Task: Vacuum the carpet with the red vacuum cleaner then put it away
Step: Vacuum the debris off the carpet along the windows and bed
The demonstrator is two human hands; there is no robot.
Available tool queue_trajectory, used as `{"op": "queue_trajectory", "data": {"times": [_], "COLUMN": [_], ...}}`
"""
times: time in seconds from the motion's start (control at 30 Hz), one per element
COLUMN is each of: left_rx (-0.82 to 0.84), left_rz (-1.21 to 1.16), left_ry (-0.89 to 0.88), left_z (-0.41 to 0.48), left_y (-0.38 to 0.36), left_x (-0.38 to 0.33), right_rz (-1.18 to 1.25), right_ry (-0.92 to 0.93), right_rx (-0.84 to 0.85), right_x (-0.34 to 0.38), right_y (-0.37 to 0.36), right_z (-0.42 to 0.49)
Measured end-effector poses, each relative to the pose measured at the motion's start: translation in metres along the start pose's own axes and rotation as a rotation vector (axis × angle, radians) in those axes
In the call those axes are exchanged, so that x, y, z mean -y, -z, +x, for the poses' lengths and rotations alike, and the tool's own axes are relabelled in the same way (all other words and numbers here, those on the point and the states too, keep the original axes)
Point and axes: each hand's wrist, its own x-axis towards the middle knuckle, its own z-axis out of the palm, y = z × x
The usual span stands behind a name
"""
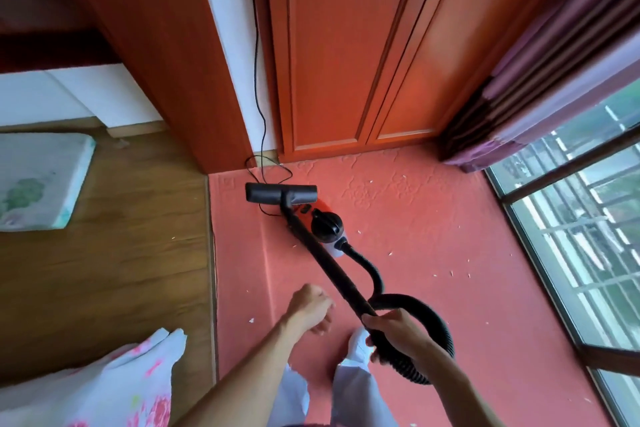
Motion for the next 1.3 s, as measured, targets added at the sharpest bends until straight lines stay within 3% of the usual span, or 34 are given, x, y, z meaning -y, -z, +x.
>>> {"op": "queue_trajectory", "data": {"times": [0.2, 0.37, 0.47, 0.63, 0.77, 1.1, 1.3], "left_rx": [-0.059, -0.084, -0.106, -0.133, -0.143, -0.198, -0.227], "left_rz": [0.06, 0.07, 0.068, 0.087, -0.096, -0.406, -0.7], "left_ry": [-0.014, -0.027, -0.012, 0.075, 0.154, 0.272, 0.395], "left_z": [-0.008, -0.01, -0.007, -0.011, -0.008, 0.063, 0.085], "left_y": [-0.024, -0.051, -0.067, -0.077, -0.065, -0.077, -0.08], "left_x": [-0.033, -0.047, -0.04, -0.007, 0.02, 0.099, 0.111], "right_rz": [-0.316, -0.706, -0.816, -0.746, -0.72, -0.33, -0.281], "right_ry": [0.081, 0.055, 0.008, -0.094, -0.104, -0.247, -0.321], "right_rx": [0.005, 0.024, 0.075, 0.11, 0.081, 0.064, 0.053], "right_x": [0.0, 0.009, 0.012, -0.007, -0.021, -0.019, -0.029], "right_y": [0.035, 0.058, 0.052, 0.019, -0.006, -0.077, -0.086], "right_z": [0.006, 0.02, 0.031, 0.054, 0.068, 0.116, 0.162]}}
